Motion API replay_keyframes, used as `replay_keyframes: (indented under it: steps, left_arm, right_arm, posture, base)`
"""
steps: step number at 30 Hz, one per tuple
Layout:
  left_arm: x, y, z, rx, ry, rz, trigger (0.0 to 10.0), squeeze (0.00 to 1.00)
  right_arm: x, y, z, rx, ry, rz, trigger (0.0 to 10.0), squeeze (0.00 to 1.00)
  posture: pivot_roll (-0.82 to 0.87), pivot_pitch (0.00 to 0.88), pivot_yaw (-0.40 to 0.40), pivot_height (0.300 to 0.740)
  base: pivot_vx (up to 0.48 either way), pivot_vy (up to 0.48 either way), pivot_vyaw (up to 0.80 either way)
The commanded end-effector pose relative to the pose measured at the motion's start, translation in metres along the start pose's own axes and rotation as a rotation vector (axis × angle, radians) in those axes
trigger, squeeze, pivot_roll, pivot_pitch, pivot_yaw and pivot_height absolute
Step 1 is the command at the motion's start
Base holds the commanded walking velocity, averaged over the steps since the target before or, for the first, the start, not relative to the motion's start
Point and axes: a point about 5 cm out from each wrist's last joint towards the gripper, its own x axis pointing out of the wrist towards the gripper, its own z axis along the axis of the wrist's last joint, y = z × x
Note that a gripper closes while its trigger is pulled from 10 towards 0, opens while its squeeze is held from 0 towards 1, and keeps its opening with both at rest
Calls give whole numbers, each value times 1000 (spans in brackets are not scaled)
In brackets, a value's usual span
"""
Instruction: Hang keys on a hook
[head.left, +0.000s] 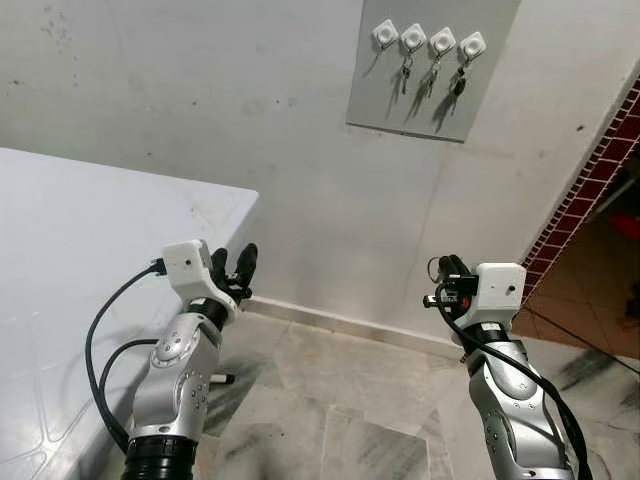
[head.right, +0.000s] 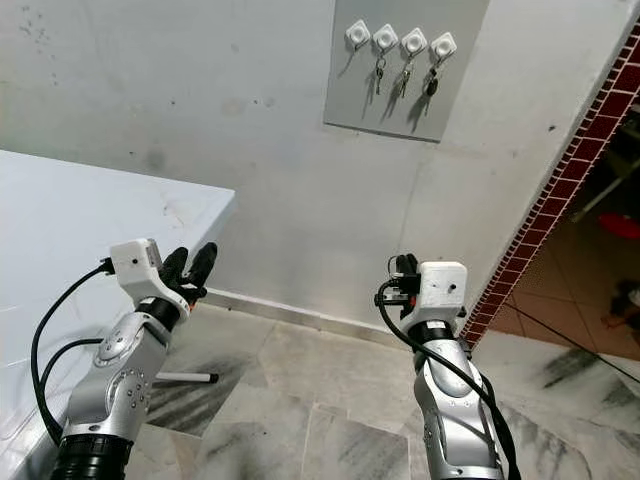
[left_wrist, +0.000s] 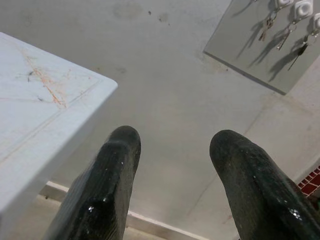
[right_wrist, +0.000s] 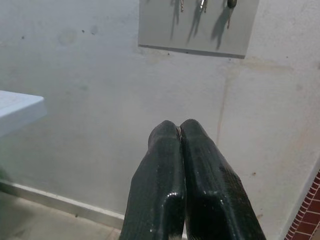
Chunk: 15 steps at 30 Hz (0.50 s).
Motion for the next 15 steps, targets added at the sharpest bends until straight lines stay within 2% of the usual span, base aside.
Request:
replay_keyframes:
  steps: [1, 13, 15]
  left_arm:
    - [2, 1, 2, -1, 3, 8, 10000, 0]
    - [4, 2, 3, -5, -1, 19, 10000, 0]
    - [4, 3, 4, -9, -3, 23, 10000, 0]
  right_arm:
    - [2, -1, 8, 1, -30, -5, 10000, 0]
    - [2, -2, 8, -3, -31, -7, 10000, 0]
    - [2, -1, 8, -2, -30, -6, 10000, 0]
  posture:
    - [84, 0, -50, 740]
    - [85, 0, -49, 740]
    - [88, 0, -49, 740]
  base:
    - [0, 0, 0]
    - [0, 0, 0]
    - [249, 0, 0]
